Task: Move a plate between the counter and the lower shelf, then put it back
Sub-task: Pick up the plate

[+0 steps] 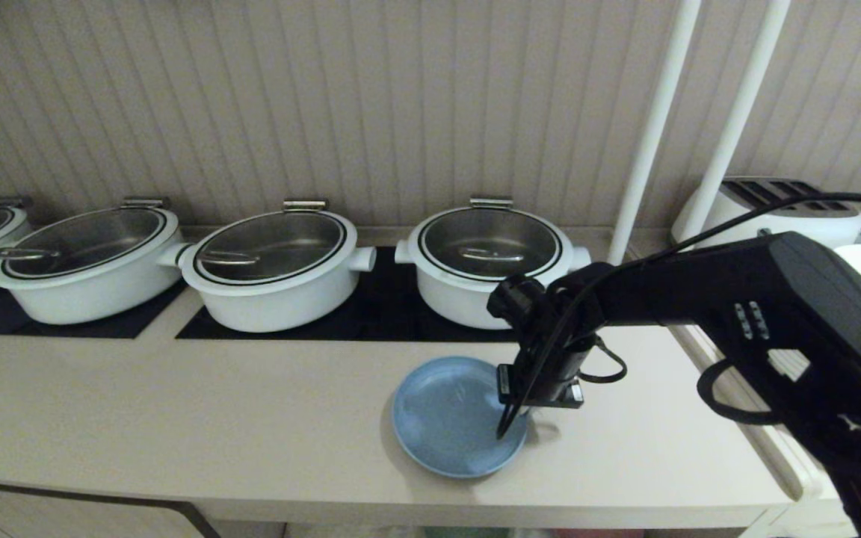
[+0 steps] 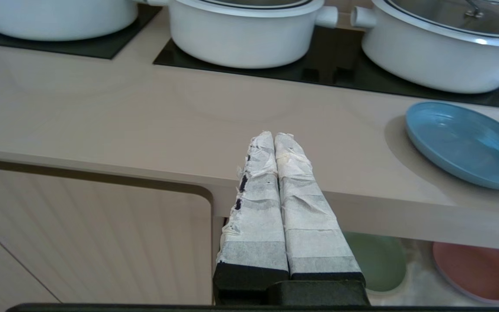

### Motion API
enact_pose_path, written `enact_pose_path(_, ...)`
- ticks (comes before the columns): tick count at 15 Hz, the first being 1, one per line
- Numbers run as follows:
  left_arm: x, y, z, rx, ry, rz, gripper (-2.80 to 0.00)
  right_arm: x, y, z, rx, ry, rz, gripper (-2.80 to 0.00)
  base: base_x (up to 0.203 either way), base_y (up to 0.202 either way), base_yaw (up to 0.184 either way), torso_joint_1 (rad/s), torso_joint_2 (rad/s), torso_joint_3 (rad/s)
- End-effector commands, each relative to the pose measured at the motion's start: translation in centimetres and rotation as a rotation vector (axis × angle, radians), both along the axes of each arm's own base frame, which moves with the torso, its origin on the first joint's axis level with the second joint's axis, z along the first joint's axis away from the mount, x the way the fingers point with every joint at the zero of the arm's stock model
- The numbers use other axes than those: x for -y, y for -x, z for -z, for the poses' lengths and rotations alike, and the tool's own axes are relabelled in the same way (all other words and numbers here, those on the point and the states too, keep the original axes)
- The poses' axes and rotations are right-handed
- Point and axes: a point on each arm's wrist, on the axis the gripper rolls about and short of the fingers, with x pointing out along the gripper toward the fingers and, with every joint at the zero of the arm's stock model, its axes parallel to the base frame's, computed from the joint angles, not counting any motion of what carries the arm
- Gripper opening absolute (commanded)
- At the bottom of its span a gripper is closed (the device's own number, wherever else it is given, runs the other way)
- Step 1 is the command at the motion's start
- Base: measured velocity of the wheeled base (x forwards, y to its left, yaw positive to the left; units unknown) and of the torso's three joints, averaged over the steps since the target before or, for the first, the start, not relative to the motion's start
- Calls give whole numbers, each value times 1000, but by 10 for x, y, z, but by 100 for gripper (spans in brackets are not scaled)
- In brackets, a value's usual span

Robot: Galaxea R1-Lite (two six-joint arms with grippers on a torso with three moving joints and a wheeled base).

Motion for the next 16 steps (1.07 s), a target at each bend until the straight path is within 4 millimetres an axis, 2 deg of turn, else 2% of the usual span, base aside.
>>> enact_pose_path(1,0,0,0,2,1,0,-280,0,0,2,-6,7,3,-280,0,0,0,0,0,0)
enact_pose_path(5,0,0,0,0,1,0,-280,1,0,0,-3,10,6,-280,0,0,0,0,0,0)
enact_pose_path(16,0,0,0,1,1,0,-280,21,9,-35,49,52,53,-280,0,0,0,0,0,0)
